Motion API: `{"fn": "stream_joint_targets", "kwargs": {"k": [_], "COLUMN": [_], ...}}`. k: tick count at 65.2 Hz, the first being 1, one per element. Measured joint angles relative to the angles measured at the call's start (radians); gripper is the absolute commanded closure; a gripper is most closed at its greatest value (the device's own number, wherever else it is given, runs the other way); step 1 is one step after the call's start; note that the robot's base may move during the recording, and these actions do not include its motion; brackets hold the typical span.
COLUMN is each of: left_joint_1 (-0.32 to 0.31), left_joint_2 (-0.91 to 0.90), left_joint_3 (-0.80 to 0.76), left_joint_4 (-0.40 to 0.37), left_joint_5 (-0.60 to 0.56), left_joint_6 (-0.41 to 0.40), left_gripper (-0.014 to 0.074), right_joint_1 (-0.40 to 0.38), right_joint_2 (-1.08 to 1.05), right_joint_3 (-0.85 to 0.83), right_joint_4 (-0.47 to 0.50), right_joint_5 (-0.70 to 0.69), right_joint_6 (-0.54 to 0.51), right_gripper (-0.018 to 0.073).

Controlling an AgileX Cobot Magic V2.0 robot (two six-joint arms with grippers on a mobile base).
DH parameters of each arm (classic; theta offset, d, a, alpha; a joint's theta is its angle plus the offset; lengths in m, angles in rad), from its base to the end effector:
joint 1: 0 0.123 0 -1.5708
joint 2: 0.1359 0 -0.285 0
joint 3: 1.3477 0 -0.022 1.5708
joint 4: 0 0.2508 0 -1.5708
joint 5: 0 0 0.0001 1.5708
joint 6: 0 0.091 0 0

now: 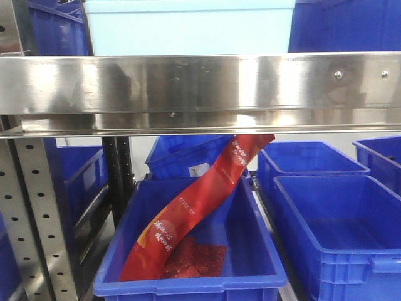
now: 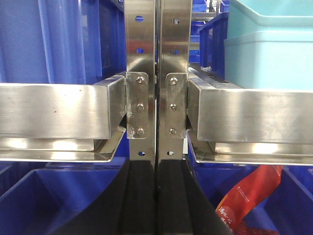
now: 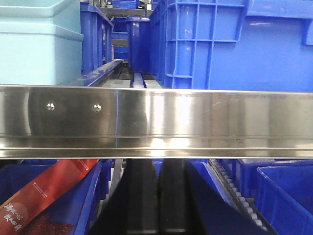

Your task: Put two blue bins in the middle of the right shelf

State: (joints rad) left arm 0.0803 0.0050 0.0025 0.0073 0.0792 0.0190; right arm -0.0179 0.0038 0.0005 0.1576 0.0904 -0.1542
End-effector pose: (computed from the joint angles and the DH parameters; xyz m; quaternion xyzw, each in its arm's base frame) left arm 0.0569 0.0046 0.2049 -0.0193 0.7067 0.0379 0.7063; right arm 0.0569 0.0003 0.2047 0.0023 0.7094 -0.0003 0.7048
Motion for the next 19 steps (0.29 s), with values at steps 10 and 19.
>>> {"fn": "stream_joint_targets", "kwargs": {"k": [10, 19], "left_joint_1": [0.0, 0.0], "left_joint_2": [0.0, 0.0], "left_joint_3": [0.0, 0.0], "left_joint_4": [0.0, 0.0], "left_joint_5": [0.0, 0.0], "left_joint_6": [0.0, 0.0], "left_gripper": [0.0707, 0.0707], "right_joint_1": [0.0, 0.0], "right_joint_2": [0.0, 0.0], "right_joint_3": [0.0, 0.0], "right_joint_4": [0.0, 0.0], "right_joint_5": [0.0, 0.0], "right_joint_6": [0.0, 0.0], "right_gripper": [0.0721, 0.0721]}}
